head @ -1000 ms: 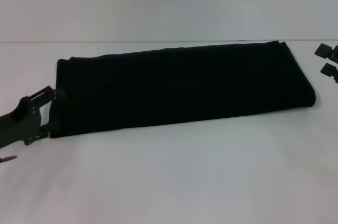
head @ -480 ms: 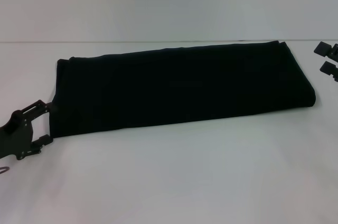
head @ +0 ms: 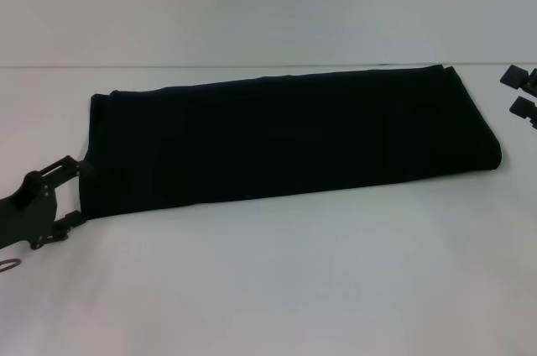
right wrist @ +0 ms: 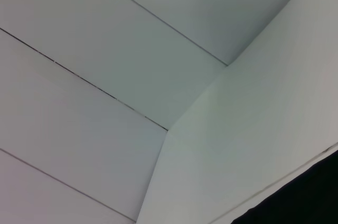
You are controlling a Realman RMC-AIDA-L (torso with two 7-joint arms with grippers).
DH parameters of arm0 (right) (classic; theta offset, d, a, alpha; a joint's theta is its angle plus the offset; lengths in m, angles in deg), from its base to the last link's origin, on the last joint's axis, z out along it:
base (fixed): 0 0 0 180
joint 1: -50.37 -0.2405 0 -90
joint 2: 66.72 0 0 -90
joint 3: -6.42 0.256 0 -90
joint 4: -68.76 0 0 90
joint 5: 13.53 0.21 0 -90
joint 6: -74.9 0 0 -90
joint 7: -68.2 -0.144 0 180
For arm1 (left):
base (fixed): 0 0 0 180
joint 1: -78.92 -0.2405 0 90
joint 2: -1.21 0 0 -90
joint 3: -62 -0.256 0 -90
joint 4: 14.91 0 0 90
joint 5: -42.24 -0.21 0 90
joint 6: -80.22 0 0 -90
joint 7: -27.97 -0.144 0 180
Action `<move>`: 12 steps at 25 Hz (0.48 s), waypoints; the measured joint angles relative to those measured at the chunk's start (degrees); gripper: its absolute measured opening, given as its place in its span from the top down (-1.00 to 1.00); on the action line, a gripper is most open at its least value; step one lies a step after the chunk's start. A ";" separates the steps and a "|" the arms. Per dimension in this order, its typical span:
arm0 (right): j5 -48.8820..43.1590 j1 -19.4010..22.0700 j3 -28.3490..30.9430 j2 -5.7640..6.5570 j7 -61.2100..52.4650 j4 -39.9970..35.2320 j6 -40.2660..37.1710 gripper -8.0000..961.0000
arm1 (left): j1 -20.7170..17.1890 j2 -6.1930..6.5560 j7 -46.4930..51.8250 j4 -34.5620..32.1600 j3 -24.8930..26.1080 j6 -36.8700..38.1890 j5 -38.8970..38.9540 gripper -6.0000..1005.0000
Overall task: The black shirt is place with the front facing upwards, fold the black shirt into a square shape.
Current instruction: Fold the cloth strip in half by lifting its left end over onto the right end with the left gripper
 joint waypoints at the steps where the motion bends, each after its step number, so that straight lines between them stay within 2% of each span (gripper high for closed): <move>1: -0.07 -0.03 0.11 0.00 0.00 0.01 0.01 -0.96 | 0.21 0.01 0.00 0.25 0.00 -0.14 -0.22 -0.84; 12: -0.13 0.13 0.27 -0.01 0.01 0.09 0.00 -0.96 | 4.33 -0.36 -3.10 0.73 0.23 -0.34 -0.52 -0.83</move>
